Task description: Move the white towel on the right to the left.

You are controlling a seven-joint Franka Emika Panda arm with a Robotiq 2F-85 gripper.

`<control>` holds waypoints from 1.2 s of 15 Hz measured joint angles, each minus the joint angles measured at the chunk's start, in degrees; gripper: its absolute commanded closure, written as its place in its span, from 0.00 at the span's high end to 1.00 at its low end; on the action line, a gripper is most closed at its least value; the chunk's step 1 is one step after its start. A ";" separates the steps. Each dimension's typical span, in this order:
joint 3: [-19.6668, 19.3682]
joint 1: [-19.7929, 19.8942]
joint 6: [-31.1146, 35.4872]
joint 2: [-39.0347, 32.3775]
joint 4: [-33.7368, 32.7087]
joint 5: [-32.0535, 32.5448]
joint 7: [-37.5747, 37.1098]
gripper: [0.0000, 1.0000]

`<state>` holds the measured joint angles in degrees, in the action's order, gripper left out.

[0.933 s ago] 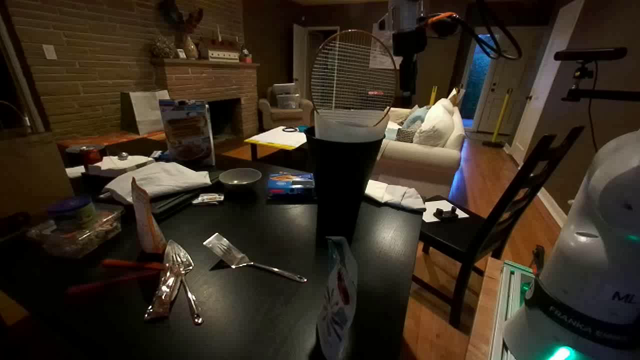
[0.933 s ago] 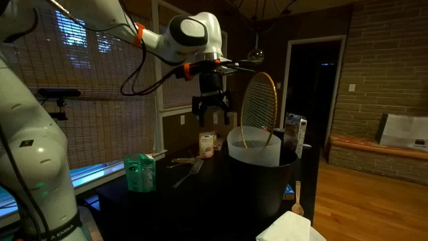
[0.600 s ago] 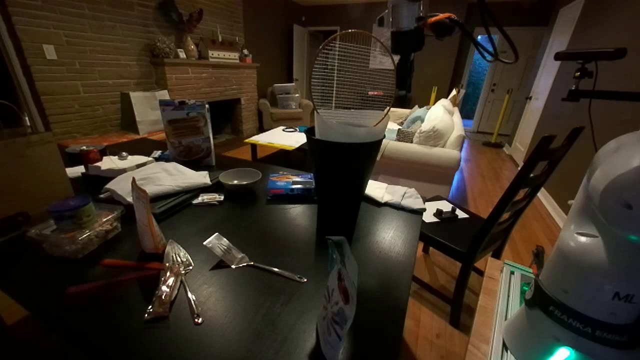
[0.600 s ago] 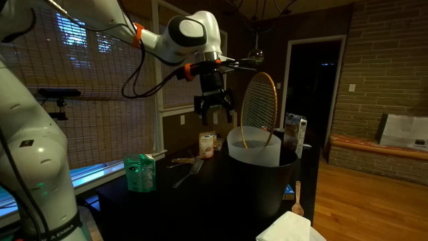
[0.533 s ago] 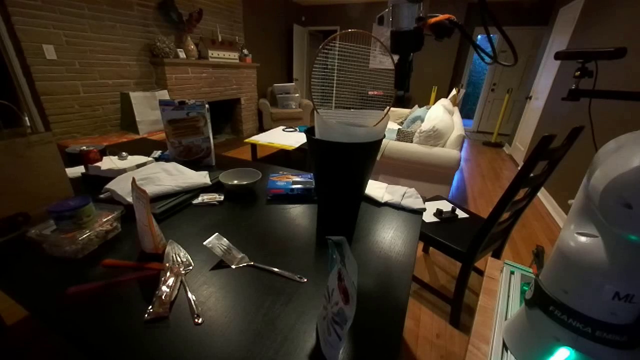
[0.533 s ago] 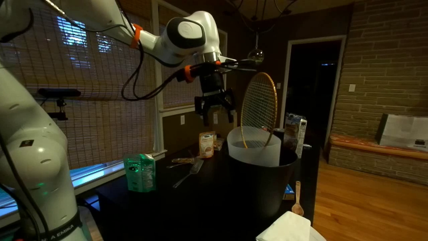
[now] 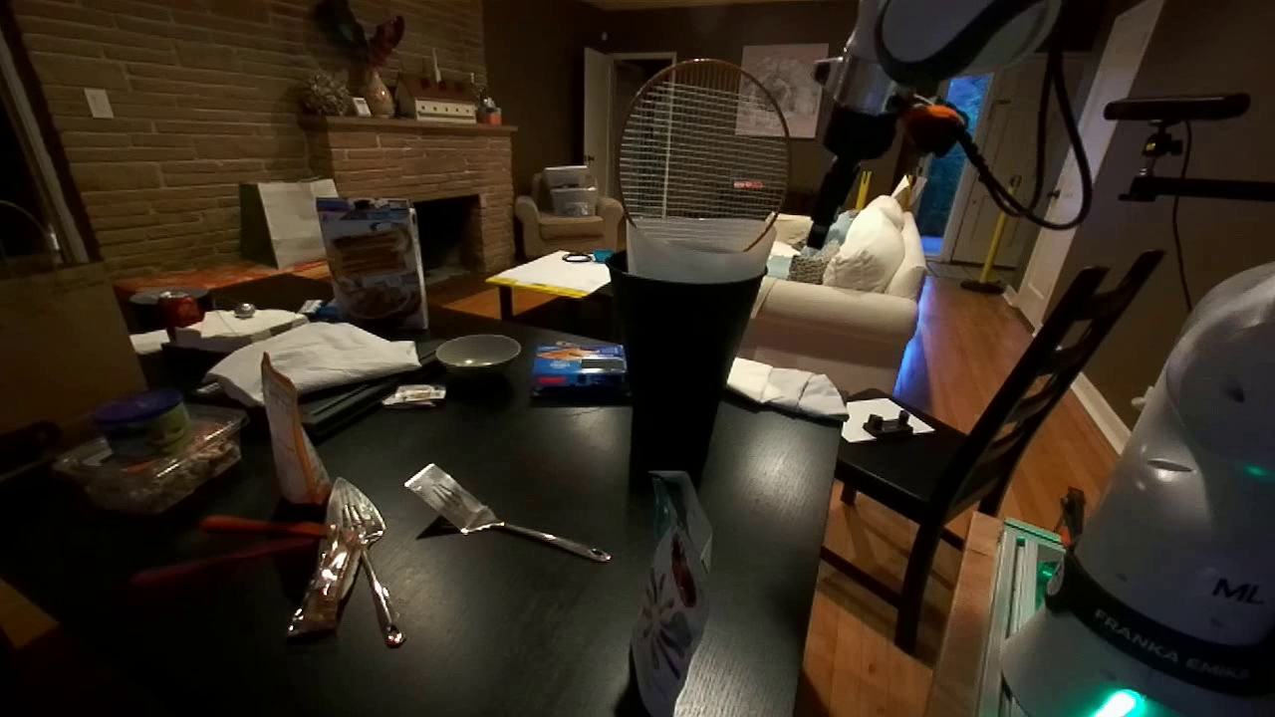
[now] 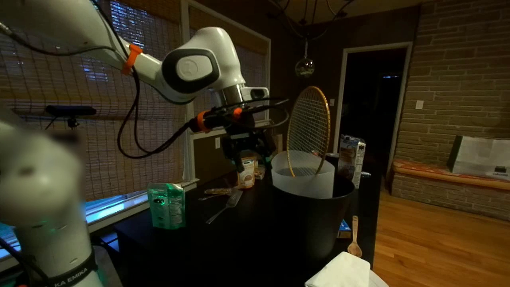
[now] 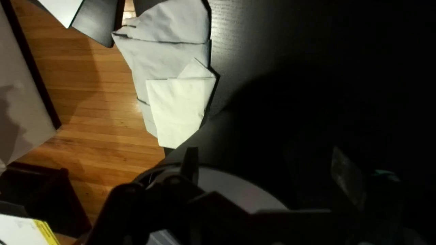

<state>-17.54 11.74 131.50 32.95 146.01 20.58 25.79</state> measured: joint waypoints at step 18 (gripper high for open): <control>-3.33 10.03 17.36 -22.90 1.47 5.62 -6.72 1.00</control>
<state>-20.88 21.77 148.85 10.05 147.48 26.21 19.07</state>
